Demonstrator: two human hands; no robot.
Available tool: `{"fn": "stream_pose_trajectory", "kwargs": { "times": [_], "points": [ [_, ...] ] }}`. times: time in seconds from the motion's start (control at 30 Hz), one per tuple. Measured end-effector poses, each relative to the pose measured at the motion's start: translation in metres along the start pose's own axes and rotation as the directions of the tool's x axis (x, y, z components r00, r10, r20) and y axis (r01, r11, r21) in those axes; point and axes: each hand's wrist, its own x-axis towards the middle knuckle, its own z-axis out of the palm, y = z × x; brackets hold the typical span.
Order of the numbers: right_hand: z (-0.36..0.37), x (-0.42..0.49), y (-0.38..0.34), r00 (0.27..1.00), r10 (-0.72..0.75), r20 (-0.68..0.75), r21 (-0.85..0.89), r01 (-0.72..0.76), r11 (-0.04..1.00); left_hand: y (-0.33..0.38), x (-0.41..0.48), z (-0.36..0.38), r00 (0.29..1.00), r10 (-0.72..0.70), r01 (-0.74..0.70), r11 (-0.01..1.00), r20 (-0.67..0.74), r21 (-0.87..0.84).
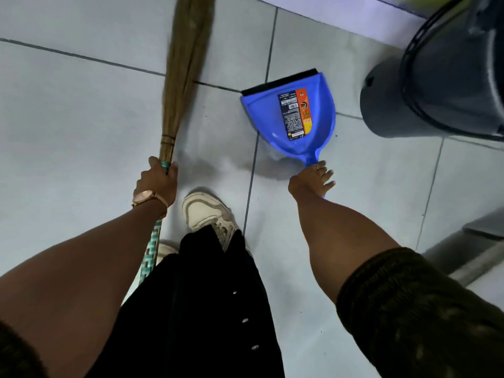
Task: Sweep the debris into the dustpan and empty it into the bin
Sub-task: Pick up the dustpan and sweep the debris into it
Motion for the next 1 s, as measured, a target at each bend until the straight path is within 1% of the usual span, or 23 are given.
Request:
{"fn": "stream_pose_trajectory", "kwargs": {
  "times": [0.07, 0.13, 0.27, 0.33, 0.43, 0.57, 0.67, 0.73, 0.83, 0.87, 0.93, 1.0],
  "points": [
    [0.006, 0.014, 0.002, 0.998, 0.002, -0.062, 0.069, 0.002, 0.998, -0.002, 0.005, 0.009, 1.000, 0.006, -0.006, 1.000, -0.016, 0.004],
    [0.008, 0.015, 0.003, 0.992, -0.025, -0.126, 0.121, 0.040, 0.992, -0.001, 0.004, 0.011, 1.000, 0.014, -0.014, 1.000, -0.028, 0.019],
    [-0.013, -0.016, -0.002, 0.986, -0.105, -0.129, 0.279, 0.137, 0.950, 0.006, -0.018, -0.013, 0.998, 0.019, -0.019, 1.000, -0.055, 0.005],
    [-0.029, -0.041, -0.009, 0.982, -0.134, -0.133, 0.261, 0.165, 0.951, 0.010, -0.031, -0.030, 0.997, 0.014, -0.016, 1.000, -0.070, -0.026],
    [-0.062, -0.089, -0.022, 0.966, -0.225, -0.128, 0.157, 0.244, 0.957, 0.015, -0.057, -0.072, 0.997, -0.004, -0.004, 0.995, -0.074, -0.100],
    [-0.102, -0.159, -0.036, 0.923, -0.384, -0.025, 0.086, 0.384, 0.919, 0.010, -0.097, -0.140, 0.996, -0.046, 0.032, 0.983, -0.077, -0.181],
    [-0.135, -0.209, -0.059, 0.861, -0.507, 0.040, 0.036, 0.506, 0.862, -0.008, -0.128, -0.202, 0.991, -0.060, 0.029, 0.967, -0.117, -0.252],
    [-0.156, -0.243, -0.082, 0.801, -0.593, 0.085, -0.056, 0.598, 0.800, -0.032, -0.145, -0.245, 0.984, -0.095, 0.043, 0.946, -0.149, -0.322],
    [-0.179, -0.290, -0.118, 0.687, -0.711, 0.150, -0.247, 0.723, 0.646, -0.076, -0.162, -0.306, 0.964, -0.139, 0.028, 0.902, -0.228, -0.432],
    [-0.186, -0.308, -0.134, 0.637, -0.752, 0.169, -0.306, 0.759, 0.574, -0.095, -0.165, -0.328, 0.947, -0.170, 0.024, 0.885, -0.273, -0.465],
    [-0.189, -0.341, -0.161, 0.567, -0.798, 0.203, -0.396, 0.793, 0.463, -0.136, -0.166, -0.363, 0.910, -0.252, 0.055, 0.860, -0.329, -0.508],
    [-0.188, -0.368, -0.186, 0.528, -0.821, 0.217, -0.423, 0.809, 0.408, -0.176, -0.160, -0.389, 0.872, -0.327, 0.105, 0.851, -0.363, -0.515]
  ]
}}
